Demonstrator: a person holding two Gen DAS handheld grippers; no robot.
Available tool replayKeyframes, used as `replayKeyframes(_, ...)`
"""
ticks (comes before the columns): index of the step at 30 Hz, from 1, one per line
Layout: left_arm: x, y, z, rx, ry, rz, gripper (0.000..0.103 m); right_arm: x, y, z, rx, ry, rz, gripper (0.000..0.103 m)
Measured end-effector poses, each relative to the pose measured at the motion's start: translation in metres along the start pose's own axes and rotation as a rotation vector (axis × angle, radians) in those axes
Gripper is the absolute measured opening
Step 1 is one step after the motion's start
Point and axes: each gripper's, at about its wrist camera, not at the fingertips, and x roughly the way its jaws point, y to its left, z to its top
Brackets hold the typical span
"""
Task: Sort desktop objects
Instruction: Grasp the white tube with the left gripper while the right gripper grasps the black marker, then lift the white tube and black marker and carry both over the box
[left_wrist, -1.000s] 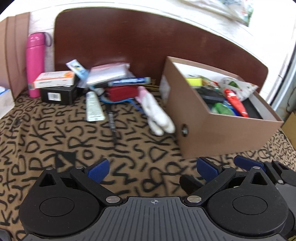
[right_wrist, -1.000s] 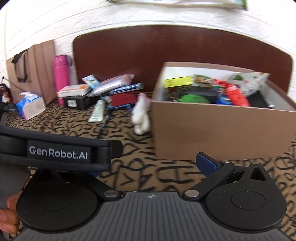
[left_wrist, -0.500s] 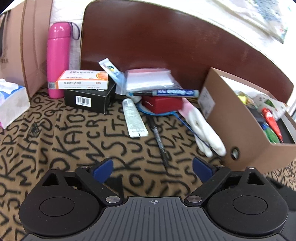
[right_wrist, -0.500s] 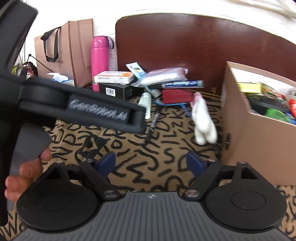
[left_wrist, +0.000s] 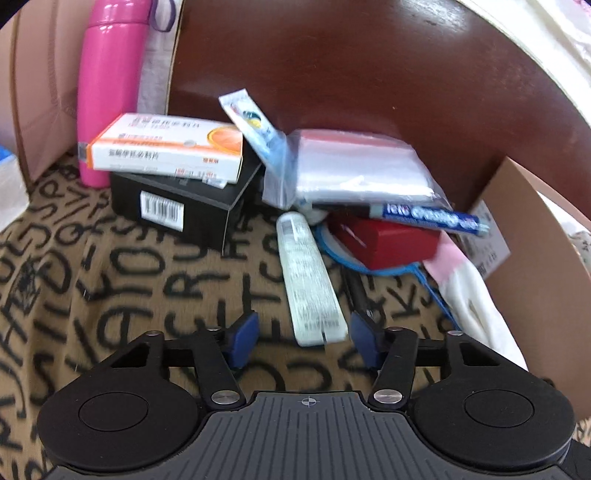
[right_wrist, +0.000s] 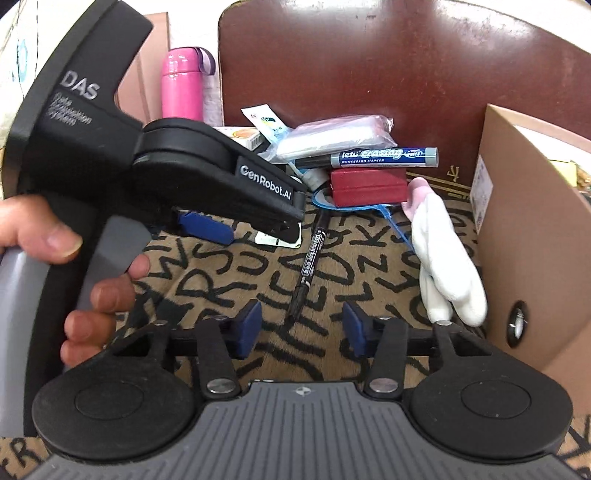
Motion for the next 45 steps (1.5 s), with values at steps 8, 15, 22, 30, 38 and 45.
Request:
replayKeyframes(8,0.024,-0.001,0.017,0.019,-0.013,0.016,0.055,0.021,-0.006,0.011,0.017,-0.022,-0.019,0.041)
replayKeyframes(15,0.036,-0.007,0.023,0.051,-0.014,0.04,0.032,0.036,-0.01,0.02,0.013,-0.009,-0.018,0.028)
replayKeyframes(22,0.009,-0.011,-0.004,0.051,0.007,0.023,0.031,0.014,-0.017,0.005,0.042,0.012,0.012,0.011)
replayKeyframes(30,-0.046,-0.033,-0.061,0.136,0.074,-0.024,0.031,-0.036,-0.016,-0.027,0.022,0.041,0.024,0.011)
replayKeyframes(38,-0.093,-0.044,-0.116,0.157,0.102,-0.049,0.03,-0.097,-0.017,-0.067,0.009,0.068,0.019,0.011)
replayKeyframes(45,-0.103,-0.052,-0.128,0.187,0.111,-0.045,0.051,-0.12,-0.013,-0.081,0.008,0.073,-0.003,0.011)
